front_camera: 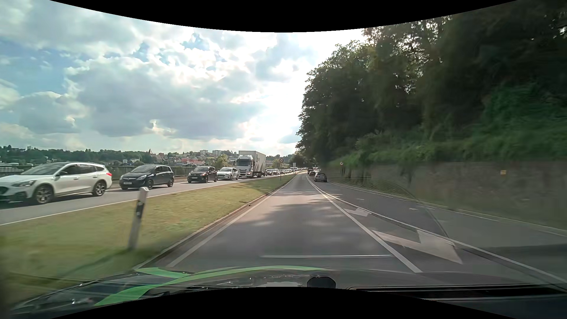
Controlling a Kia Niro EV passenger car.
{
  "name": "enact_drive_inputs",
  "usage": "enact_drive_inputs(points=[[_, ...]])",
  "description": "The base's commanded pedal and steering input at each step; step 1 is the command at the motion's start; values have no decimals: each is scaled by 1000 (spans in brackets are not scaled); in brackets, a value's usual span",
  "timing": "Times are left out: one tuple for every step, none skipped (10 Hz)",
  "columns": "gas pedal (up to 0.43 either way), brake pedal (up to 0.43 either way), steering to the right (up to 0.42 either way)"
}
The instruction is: Follow the waypoints while adhering to traffic rules and regulations
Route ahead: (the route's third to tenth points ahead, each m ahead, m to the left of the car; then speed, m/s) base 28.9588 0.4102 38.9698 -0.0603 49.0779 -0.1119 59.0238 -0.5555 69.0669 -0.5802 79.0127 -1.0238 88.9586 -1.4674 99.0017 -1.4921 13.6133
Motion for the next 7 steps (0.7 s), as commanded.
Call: enact_drive_inputs(points=[[0, 0, 0], [0, 0, 0], [0, 0, 0], [0, 0, 0], [0, 0, 0], [0, 0, 1], [8, 0, 2]])
